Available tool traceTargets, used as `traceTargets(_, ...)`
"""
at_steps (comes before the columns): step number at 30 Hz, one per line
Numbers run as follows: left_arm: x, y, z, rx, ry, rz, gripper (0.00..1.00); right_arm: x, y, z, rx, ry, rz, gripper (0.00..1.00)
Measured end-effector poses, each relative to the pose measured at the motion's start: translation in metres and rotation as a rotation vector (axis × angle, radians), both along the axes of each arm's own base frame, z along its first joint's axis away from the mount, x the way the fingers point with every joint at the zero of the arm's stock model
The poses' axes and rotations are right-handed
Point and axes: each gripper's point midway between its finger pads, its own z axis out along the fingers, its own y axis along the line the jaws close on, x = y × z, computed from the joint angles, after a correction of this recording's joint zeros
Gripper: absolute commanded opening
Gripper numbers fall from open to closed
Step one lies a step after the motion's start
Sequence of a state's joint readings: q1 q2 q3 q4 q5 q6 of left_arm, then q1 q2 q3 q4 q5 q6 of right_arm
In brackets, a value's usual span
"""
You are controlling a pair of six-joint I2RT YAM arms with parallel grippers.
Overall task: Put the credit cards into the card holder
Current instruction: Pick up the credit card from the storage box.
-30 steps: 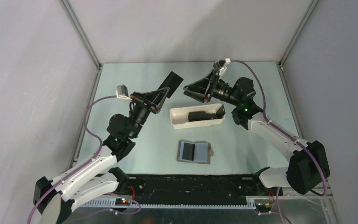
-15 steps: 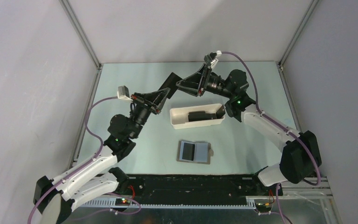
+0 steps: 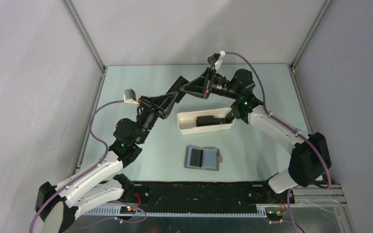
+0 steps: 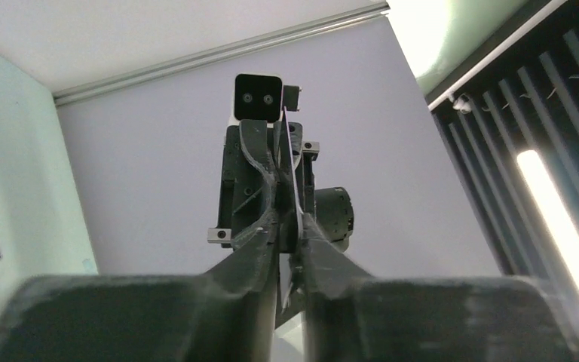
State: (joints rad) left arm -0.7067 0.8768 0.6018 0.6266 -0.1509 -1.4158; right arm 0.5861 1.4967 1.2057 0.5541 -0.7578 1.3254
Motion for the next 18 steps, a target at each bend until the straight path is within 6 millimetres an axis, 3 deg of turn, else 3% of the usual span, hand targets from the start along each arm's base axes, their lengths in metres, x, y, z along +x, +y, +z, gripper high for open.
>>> traceTargets(1,0.0,0.0,0.0,0.0,-0.002,-0.002,0.54,0.0,0.0,0.0,-0.001,0.002,0.002,0.0)
traceTargets(3,-0.001,-0.001,0.001,-0.001,-0.003,-0.009,0.69,-0.001,0.0,-0.002,-0.005,0.003,0.009,0.0)
traceTargets(7,-0.004,-0.006,-0.002,0.019,-0.009,-0.031,0.8,0.001,-0.001,-0.012,-0.044,0.001,0.008,0.0)
traceTargets(10,-0.005,-0.01,-0.014,0.061,0.006,-0.05,0.82,0.008,-0.012,-0.033,-0.138,0.017,-0.021,0.0)
traceTargets(12,-0.004,-0.014,-0.035,0.11,0.047,-0.062,0.83,0.014,-0.028,-0.047,-0.214,0.028,-0.059,0.0)
traceTargets(18,-0.004,-0.034,-0.144,0.375,0.274,-0.152,0.75,0.009,-0.084,-0.082,-0.422,0.035,-0.146,0.0)
